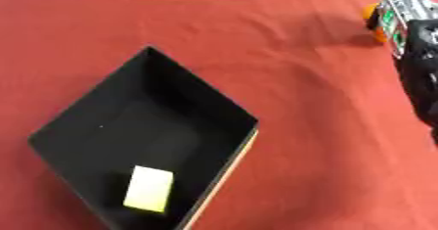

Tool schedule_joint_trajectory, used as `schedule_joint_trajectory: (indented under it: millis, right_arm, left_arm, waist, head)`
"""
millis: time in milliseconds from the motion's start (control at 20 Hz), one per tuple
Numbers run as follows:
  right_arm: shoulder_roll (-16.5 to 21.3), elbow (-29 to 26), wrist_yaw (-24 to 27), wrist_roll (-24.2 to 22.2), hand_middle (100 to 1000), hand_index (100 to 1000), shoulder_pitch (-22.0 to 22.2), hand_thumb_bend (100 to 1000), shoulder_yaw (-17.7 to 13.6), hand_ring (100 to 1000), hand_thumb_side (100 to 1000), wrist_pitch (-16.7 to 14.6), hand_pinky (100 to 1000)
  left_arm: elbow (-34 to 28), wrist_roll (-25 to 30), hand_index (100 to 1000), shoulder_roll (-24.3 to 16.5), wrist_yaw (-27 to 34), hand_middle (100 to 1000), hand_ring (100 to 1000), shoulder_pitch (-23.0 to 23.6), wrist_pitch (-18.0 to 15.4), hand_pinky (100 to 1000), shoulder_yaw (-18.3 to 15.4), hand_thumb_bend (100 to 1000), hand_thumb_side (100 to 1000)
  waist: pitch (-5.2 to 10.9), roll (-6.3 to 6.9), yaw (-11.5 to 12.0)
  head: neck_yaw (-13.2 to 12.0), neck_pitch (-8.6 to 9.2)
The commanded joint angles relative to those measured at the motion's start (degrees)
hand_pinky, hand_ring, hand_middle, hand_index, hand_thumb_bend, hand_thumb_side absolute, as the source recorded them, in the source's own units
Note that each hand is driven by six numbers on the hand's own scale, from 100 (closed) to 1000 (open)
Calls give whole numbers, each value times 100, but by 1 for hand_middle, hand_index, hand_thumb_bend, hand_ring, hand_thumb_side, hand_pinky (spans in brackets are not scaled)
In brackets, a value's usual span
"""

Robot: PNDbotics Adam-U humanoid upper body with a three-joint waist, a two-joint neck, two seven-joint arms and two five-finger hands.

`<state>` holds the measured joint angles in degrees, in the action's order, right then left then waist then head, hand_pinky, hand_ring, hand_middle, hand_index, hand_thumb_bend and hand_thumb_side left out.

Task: Pick up objects on the table and place them in the box.

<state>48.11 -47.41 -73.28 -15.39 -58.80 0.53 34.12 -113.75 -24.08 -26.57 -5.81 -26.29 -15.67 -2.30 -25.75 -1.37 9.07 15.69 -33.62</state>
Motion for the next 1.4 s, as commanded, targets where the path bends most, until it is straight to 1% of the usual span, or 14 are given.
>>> schedule_joint_trajectory:
  millis: [50,250,400,500,650,700,900,1050,1250,1400]
  right_arm:
    - [132,-177,1,197,128,193,-57,389,11,292,100,-77,112]
    - [148,-315,249,213,127,192,-26,387,53,296,100,-309,112]
    - [189,-528,441,206,132,196,25,384,93,302,100,-473,119]
    - [237,-725,583,185,139,200,81,382,128,309,100,-579,127]
    - [348,-1143,779,79,171,233,202,375,209,335,100,-784,158]
    - [390,-1306,836,32,195,258,250,369,231,353,100,-841,182]
    - [609,-2157,1112,-210,258,322,518,356,337,396,100,-1094,238]
    - [825,-2960,1504,-479,289,354,792,350,436,426,100,-1277,281]
    - [1089,-4060,2172,-827,324,391,1191,340,523,458,100,-1370,325]
    - [1258,-4870,2558,-1027,344,416,1527,331,543,476,100,-1403,350]
  left_arm:
    - [-84,40,809,-164,12,702,804,-59,-5,543,-22,100,722]
    - [-84,51,808,-158,17,701,803,-39,-3,543,-26,100,717]
    - [-84,58,808,-153,50,701,804,-26,2,543,-24,100,717]
    - [-84,61,808,-153,68,702,803,-16,4,543,-30,100,717]
    - [-84,68,808,-150,76,702,803,2,11,544,-35,100,717]
    - [-84,70,808,-148,76,702,803,8,14,544,-36,100,717]
    - [-84,73,808,-149,67,702,803,27,29,545,-43,100,715]
    - [-84,74,808,-148,68,702,804,41,30,545,-42,100,715]
    - [-84,81,808,-141,73,702,804,43,29,546,-40,100,714]
    - [-84,82,808,-136,78,703,804,43,29,547,-40,100,713]
  waist:
    - [152,5,-12]
    - [187,-3,-47]
    - [223,-10,-70]
    - [250,-18,-86]
    - [302,-38,-112]
    - [317,-44,-118]
    - [382,-66,-141]
    - [423,-83,-166]
    - [464,-108,-189]
    - [486,-123,-193]
  head:
    - [10,59]
    - [3,15]
    - [-9,-19]
    - [-20,-50]
    - [-38,-101]
    - [-48,-114]
    - [-110,-198]
    - [-151,-262]
    - [-184,-316]
    - [-220,-338]
